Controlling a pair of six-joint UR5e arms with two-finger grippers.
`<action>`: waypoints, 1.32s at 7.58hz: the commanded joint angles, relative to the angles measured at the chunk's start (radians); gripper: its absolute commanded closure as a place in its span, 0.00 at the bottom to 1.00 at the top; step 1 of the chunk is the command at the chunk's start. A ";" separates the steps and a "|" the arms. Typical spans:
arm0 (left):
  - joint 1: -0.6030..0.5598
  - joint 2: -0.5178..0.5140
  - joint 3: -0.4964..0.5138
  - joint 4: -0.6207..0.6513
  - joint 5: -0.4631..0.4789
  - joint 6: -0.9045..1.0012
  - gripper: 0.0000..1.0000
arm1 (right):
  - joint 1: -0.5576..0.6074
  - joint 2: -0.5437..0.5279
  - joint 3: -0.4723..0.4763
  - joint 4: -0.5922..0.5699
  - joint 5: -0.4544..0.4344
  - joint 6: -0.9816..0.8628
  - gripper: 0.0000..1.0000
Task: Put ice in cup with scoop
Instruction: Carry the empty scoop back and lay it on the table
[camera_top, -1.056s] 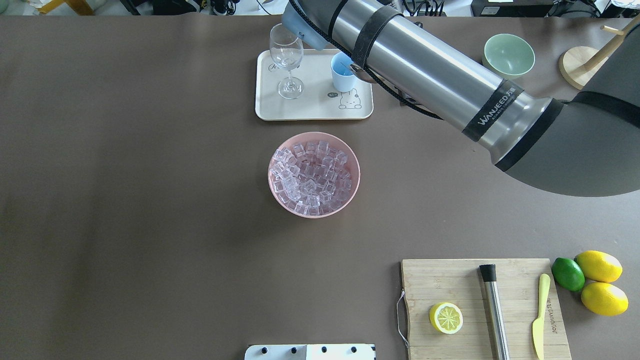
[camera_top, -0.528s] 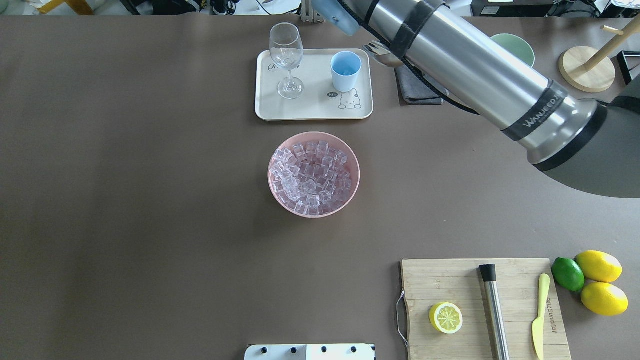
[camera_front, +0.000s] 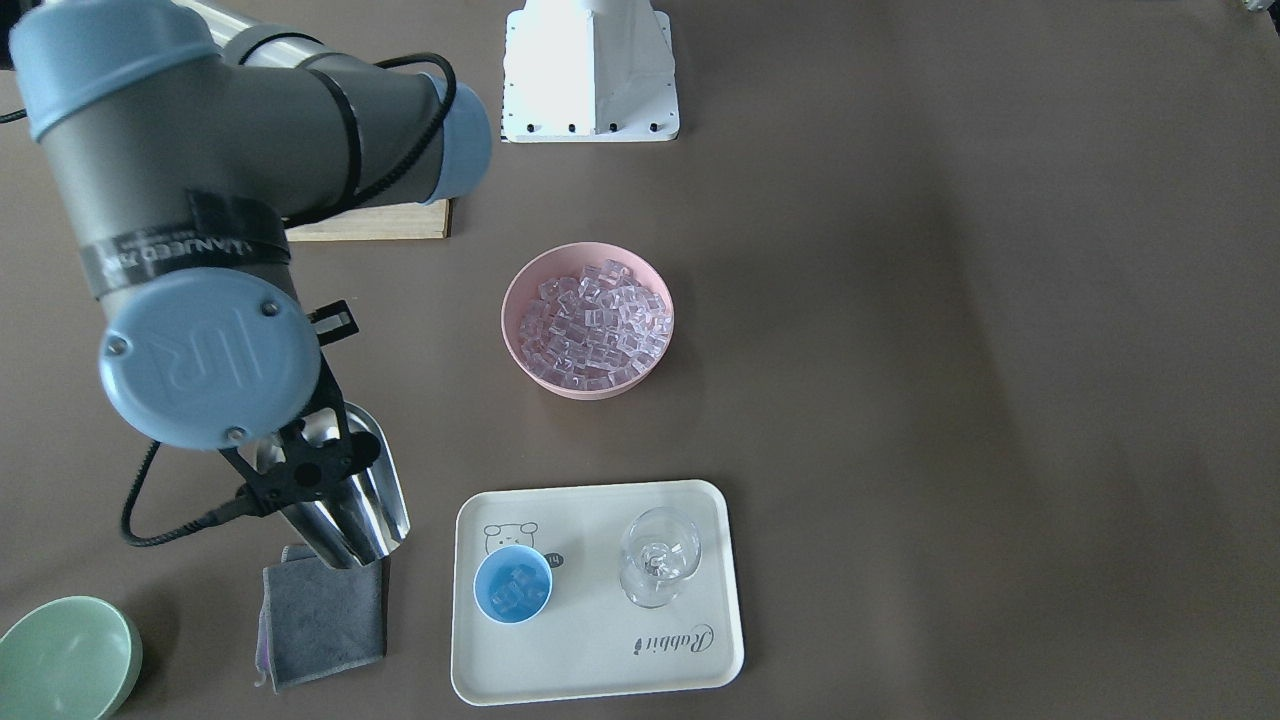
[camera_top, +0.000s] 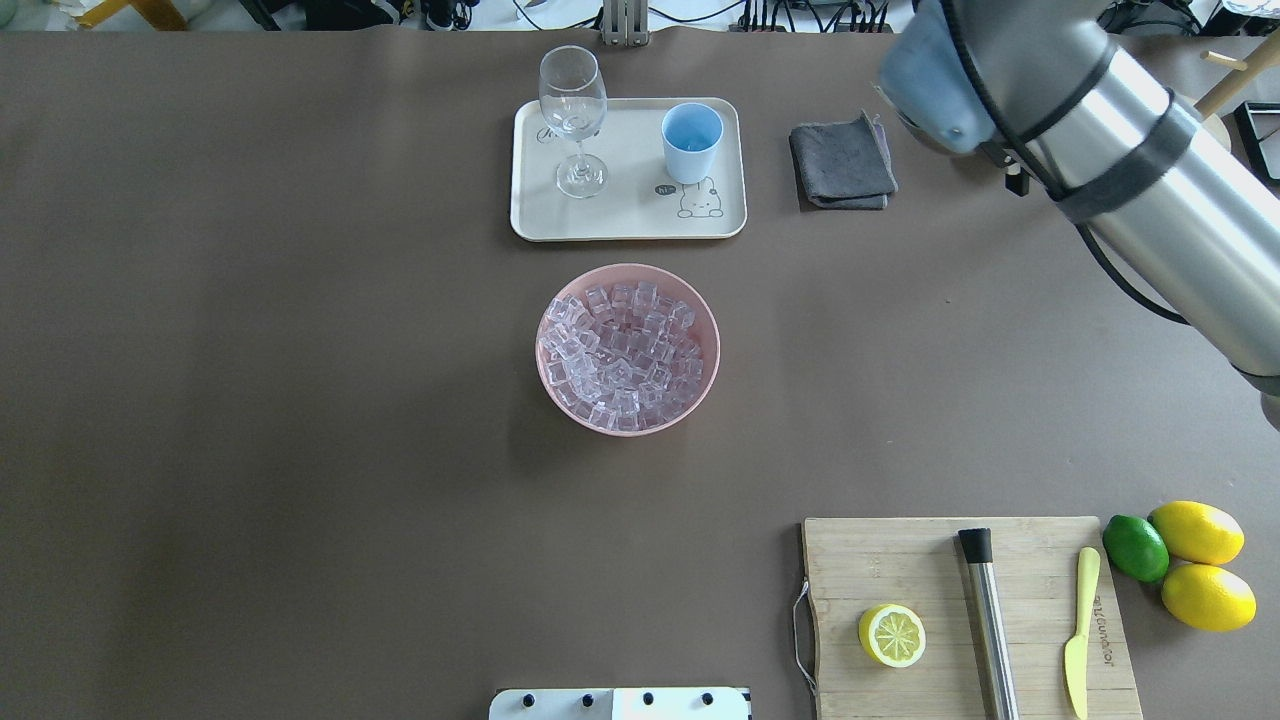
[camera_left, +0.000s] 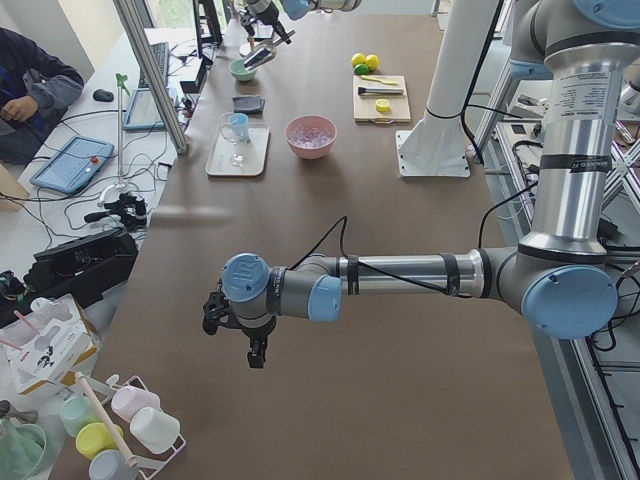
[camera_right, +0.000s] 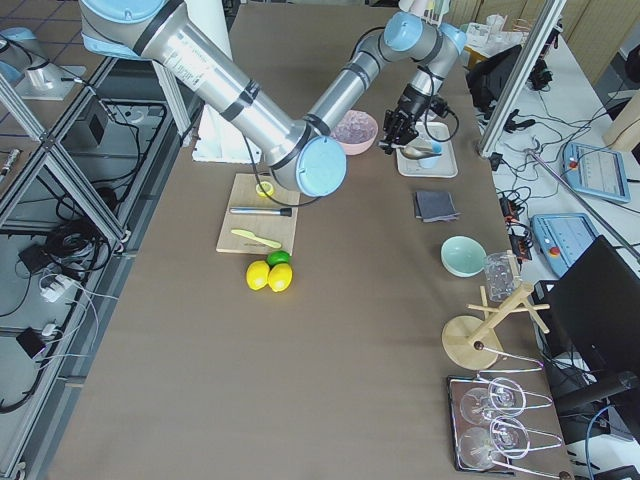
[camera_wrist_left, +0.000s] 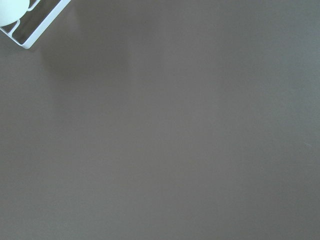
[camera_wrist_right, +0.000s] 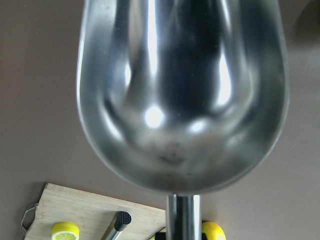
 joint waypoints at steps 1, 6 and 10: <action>-0.003 0.002 0.024 0.004 -0.007 0.000 0.00 | 0.089 -0.378 0.371 0.132 0.007 0.075 1.00; -0.002 0.025 0.038 0.001 -0.006 0.000 0.00 | 0.153 -0.879 0.331 0.804 0.212 0.391 1.00; 0.000 0.025 0.041 0.001 -0.003 0.000 0.00 | 0.166 -0.946 0.067 1.081 0.291 0.391 1.00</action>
